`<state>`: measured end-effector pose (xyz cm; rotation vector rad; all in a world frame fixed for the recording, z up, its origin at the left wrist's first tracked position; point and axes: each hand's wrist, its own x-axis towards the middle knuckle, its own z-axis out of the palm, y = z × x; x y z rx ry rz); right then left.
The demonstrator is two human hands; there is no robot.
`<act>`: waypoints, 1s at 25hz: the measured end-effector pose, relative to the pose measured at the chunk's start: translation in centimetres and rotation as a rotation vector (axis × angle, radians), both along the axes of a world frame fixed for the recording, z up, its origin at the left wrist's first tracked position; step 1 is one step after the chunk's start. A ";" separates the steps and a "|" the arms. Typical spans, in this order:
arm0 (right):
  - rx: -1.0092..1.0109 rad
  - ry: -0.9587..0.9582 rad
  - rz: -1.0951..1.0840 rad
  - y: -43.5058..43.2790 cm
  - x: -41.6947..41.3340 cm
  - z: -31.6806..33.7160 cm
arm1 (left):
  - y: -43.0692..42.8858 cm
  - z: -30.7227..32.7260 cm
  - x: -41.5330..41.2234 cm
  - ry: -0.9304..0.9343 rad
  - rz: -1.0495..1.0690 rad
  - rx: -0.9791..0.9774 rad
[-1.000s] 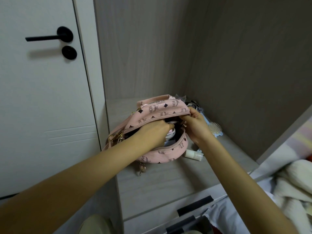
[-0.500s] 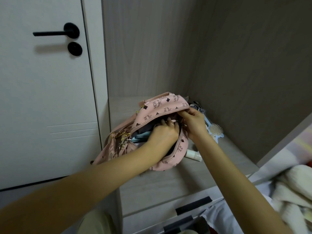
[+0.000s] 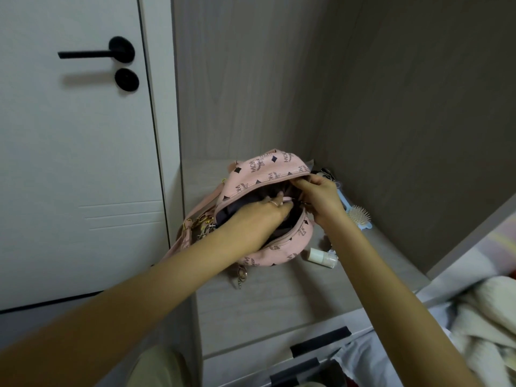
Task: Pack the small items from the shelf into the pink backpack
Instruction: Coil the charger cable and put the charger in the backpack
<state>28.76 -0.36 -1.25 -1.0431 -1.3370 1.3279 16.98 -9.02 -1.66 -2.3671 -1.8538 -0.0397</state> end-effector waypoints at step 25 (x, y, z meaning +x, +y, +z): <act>-0.003 0.011 0.092 0.8 0.6 -0.4 | 0.8 -0.7 -0.1 -0.137 -0.029 0.102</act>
